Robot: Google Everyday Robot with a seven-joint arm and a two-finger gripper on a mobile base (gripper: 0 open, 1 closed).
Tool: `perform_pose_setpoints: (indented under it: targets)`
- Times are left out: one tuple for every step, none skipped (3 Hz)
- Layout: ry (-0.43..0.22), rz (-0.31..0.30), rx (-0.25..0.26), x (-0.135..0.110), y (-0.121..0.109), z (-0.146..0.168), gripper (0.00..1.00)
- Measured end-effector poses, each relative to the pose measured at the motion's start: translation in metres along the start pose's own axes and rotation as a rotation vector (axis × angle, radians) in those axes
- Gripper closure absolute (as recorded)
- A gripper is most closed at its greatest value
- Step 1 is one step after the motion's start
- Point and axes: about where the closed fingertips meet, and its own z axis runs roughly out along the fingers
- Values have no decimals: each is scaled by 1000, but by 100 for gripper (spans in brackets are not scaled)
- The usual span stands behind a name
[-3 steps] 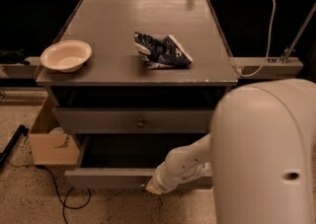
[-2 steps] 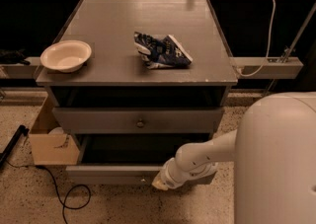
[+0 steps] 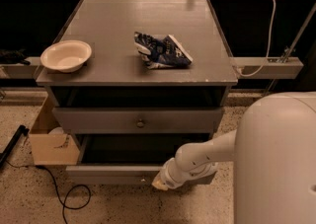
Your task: Close middle drawer
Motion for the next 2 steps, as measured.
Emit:
perform_pose_setpoints:
  targets:
    - [0, 0, 0, 0, 0, 0, 62]
    - [-9, 22, -9, 4, -3, 1, 39]
